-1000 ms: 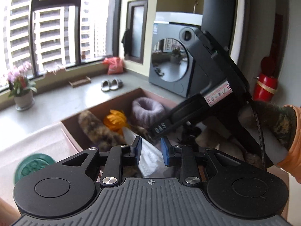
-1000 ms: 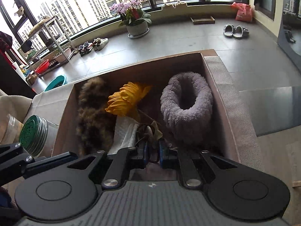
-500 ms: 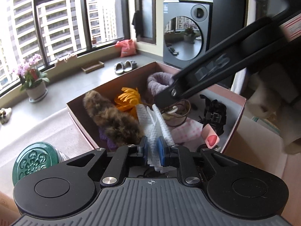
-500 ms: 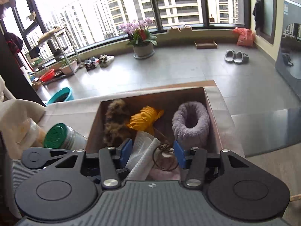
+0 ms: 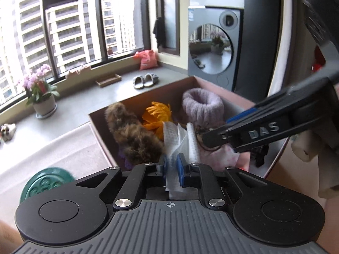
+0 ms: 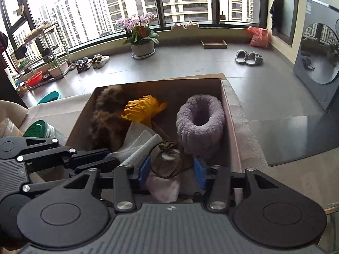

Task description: Organize soft objects

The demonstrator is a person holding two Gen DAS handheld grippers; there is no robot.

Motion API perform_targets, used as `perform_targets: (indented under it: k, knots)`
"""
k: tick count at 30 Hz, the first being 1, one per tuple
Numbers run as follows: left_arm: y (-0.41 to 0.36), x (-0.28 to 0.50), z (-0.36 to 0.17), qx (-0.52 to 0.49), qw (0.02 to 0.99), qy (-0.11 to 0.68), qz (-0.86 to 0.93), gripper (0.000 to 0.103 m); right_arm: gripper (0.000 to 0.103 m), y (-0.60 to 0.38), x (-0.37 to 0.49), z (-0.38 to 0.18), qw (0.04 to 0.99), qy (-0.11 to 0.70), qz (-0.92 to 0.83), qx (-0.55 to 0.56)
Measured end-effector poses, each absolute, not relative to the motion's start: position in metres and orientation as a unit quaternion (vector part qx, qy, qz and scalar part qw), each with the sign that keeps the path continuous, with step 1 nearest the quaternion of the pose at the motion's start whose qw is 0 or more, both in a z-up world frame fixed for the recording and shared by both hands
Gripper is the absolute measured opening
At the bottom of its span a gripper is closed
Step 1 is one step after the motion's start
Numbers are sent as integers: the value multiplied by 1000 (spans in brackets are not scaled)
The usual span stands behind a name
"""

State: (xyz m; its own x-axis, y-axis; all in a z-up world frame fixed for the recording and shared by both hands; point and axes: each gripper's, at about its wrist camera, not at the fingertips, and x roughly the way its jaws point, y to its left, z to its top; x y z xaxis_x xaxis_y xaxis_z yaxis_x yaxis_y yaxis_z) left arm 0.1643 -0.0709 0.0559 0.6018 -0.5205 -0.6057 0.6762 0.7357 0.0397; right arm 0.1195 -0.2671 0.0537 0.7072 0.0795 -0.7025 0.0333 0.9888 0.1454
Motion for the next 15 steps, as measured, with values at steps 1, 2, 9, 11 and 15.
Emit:
perform_targets:
  k: [1,2,9,11,15]
  knots:
    - [-68,160,59,132,889,283,-335,17,48,-265,115,57,924,374,14,75]
    - [-64,154,63,131,894,273,-329,18,51,-265,109,61,929,363,14,72]
    - [-25,94,99,76,917,222,-321,18,68,-244,57,94,954,295,17,43]
    - [-12,72,97,84,914,227,-325,19,74,-234,37,98,960,277,16,42]
    - [13,36,72,138,911,267,-283,20,75,-208,4,86,963,268,11,5]
